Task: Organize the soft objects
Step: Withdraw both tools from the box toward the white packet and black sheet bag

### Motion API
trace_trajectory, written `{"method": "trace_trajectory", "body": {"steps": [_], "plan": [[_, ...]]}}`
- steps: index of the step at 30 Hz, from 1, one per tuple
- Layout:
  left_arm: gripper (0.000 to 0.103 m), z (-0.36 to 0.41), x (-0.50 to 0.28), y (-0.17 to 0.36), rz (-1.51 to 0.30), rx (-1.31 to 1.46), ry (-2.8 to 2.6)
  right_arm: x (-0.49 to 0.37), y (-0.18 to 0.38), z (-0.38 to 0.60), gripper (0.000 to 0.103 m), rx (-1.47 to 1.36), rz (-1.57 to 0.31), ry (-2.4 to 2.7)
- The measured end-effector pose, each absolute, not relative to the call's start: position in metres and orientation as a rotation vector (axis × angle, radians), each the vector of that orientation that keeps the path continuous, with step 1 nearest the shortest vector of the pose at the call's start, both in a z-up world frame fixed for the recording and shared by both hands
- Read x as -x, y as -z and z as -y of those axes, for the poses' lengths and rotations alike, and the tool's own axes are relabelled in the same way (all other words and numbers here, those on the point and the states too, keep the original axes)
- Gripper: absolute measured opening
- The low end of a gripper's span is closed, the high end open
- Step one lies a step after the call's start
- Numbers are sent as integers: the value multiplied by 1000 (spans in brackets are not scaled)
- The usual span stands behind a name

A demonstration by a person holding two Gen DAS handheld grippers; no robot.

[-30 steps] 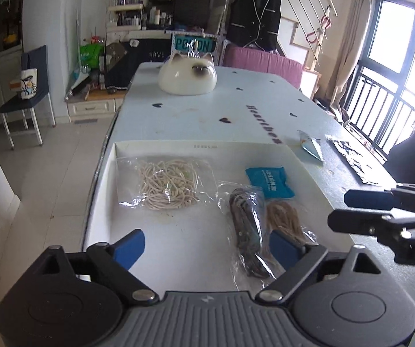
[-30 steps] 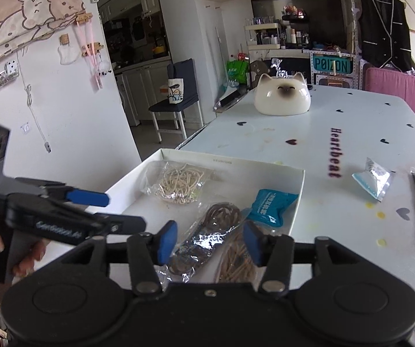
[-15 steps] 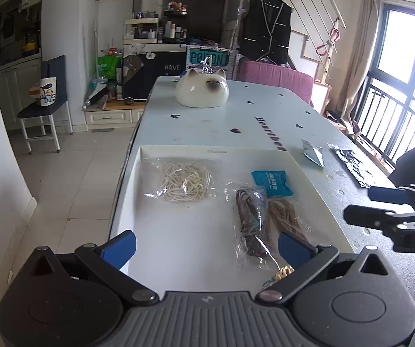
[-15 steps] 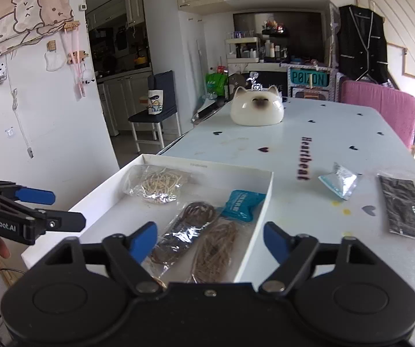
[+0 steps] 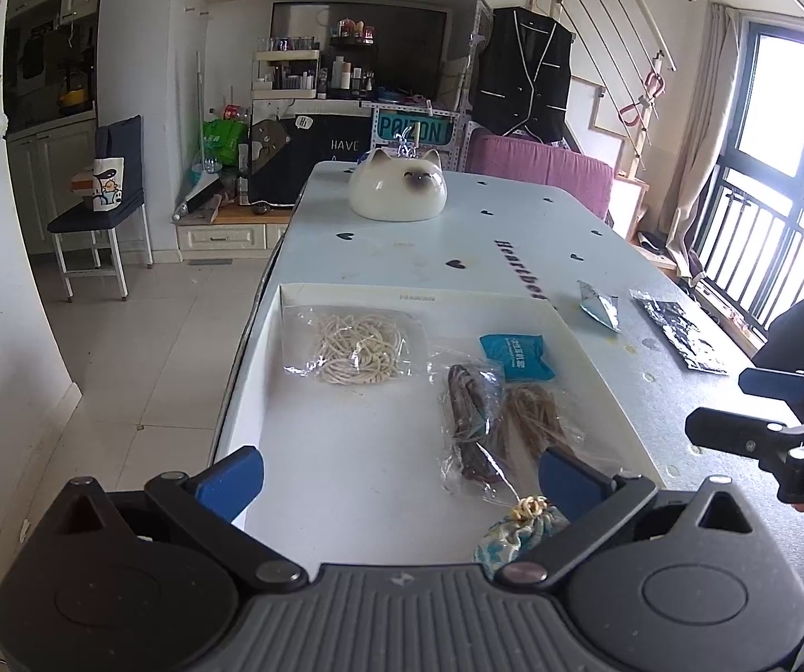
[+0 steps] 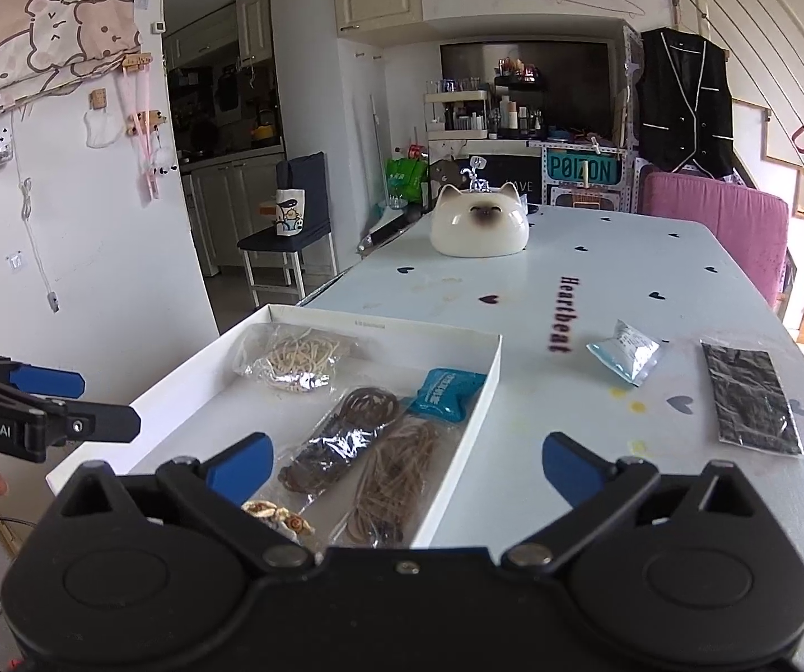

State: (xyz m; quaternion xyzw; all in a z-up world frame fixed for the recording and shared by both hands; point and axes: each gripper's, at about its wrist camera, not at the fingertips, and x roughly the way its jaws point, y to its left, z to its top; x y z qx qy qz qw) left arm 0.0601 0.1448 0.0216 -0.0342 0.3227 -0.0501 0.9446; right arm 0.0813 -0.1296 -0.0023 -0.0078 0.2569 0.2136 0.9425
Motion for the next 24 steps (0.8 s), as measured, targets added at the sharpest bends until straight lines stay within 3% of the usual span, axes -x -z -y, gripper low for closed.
{"method": "trace_trajectory", "body": {"steps": [24], "plan": [[103, -48, -101, -32, -633, 50, 166, -102, 4, 231, 103, 4, -504, -265]]}}
